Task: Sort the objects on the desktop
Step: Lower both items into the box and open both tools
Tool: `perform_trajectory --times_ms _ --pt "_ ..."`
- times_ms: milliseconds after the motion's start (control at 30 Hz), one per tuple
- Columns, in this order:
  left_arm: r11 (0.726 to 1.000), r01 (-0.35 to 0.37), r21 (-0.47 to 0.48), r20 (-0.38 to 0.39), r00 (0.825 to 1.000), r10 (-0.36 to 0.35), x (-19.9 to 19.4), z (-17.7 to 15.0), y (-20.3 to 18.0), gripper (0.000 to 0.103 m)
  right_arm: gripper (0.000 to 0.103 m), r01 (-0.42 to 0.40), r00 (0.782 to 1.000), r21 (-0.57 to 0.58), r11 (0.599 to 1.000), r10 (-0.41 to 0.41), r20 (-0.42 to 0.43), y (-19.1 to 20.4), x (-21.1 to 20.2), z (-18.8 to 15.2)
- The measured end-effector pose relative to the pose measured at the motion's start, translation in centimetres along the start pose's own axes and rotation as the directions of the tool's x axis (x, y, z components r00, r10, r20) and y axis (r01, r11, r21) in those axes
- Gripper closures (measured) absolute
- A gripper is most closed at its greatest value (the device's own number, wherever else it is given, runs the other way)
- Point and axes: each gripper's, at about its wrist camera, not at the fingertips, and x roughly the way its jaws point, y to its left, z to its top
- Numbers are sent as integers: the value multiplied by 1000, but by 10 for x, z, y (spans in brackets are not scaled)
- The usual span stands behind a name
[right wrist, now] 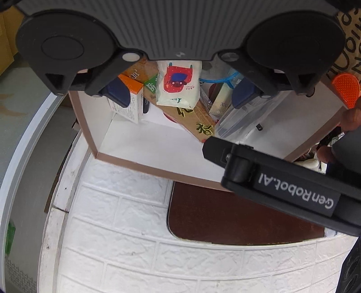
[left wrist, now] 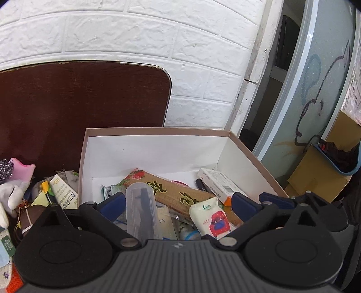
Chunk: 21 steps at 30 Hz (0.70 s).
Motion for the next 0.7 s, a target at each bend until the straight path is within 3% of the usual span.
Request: perform_trajectory --times_ms 700 --pt "996 -69 50 95 993 64 -94 -45 -36 0 8 -45 993 77 996 36 115 27 -95 -9"
